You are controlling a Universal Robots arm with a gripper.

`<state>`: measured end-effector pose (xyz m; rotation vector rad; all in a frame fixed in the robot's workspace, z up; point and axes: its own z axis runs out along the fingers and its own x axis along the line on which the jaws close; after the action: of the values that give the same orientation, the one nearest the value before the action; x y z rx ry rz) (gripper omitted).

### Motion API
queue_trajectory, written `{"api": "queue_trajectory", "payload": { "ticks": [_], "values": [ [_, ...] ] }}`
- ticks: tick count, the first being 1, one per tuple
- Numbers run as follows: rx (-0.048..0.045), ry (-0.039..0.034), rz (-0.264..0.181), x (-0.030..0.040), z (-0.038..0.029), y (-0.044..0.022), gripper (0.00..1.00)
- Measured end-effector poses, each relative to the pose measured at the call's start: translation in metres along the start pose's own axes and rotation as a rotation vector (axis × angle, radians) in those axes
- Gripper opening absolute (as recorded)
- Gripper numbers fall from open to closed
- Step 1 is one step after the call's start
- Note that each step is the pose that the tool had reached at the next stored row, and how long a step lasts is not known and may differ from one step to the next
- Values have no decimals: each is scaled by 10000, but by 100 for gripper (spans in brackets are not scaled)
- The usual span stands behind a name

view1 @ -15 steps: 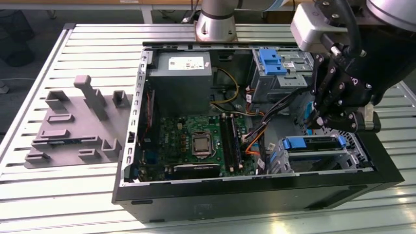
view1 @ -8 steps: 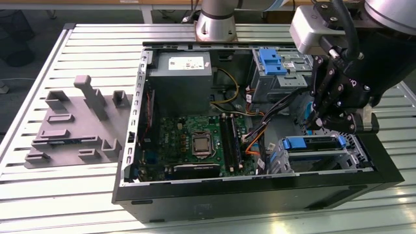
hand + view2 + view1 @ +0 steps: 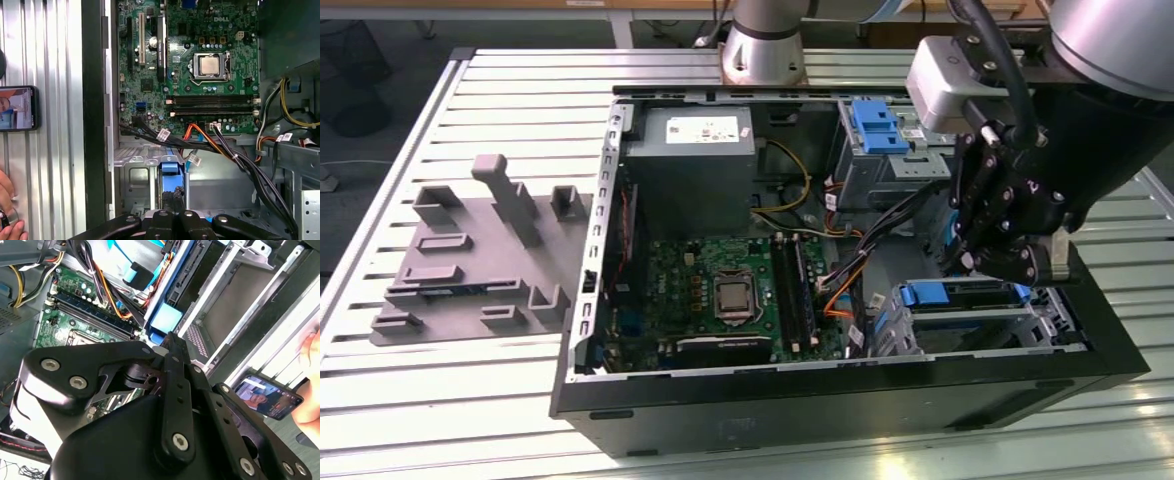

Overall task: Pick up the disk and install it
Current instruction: 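Insert the disk into the insertion slot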

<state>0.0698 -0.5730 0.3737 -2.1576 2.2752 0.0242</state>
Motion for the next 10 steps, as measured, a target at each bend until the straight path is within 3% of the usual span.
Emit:
{"api": "queue_trajectory", "payload": {
  "ticks": [10],
  "values": [
    [4,0,0,0,9,0,11]
  ]
}}
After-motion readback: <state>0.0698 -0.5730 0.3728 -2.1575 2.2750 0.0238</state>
